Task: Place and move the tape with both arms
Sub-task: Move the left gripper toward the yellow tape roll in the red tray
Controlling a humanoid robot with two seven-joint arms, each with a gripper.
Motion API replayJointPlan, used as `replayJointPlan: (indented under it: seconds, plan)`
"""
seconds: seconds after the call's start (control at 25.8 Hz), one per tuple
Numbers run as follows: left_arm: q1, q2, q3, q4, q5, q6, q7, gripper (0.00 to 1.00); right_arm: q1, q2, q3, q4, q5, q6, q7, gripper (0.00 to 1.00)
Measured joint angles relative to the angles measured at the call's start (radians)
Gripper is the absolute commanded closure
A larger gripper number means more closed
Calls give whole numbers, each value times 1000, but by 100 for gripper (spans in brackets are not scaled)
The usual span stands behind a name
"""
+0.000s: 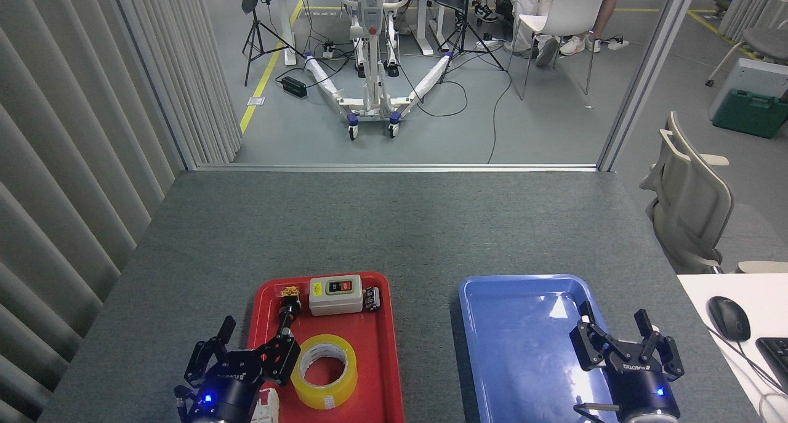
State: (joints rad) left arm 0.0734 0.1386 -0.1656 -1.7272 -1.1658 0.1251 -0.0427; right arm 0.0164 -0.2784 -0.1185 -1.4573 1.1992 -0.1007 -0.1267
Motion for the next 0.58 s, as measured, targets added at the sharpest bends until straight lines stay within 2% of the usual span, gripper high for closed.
replayJointPlan:
  seconds: [0.19,0.39,0.58]
  plan:
    - [-6,28,0,13,64,-1,8,0,0,-2,2,1,0,-8,0,0]
    - [-47,59,5,34,71,-27,-124,0,0,-3,3,1,0,-11,1,0]
    - [-68,62,6,39,72,-102,-166,0,0,-2,3,1,2,-15,2,0]
